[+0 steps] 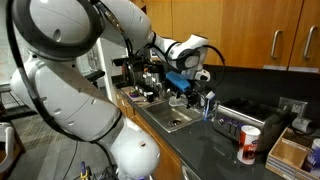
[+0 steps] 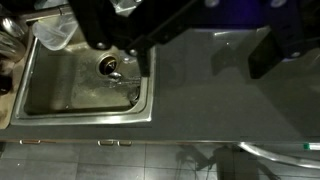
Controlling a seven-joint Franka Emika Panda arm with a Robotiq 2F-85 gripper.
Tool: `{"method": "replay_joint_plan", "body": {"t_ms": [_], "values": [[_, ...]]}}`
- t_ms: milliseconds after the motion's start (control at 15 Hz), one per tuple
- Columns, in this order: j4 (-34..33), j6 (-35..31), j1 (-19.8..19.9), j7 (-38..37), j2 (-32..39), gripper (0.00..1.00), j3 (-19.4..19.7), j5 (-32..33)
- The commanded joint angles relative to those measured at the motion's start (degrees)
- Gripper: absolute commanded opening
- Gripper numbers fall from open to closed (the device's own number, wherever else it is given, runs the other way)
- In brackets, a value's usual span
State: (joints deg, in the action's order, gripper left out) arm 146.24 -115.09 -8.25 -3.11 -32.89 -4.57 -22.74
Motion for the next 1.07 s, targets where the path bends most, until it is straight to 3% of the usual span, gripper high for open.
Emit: {"method": "replay_joint_plan", "body": {"t_ms": [0,667,1000], "values": [[0.67,-3.28,1.40,-1.80,2.34,1.00,-0.79,1.28],[4.40,-14.27,5.59,-2.14,6.73,1.00,1.15,4.44],[6.39,-17.61,7.30,-3.51,9.85,1.00,0.95,9.31]]}}
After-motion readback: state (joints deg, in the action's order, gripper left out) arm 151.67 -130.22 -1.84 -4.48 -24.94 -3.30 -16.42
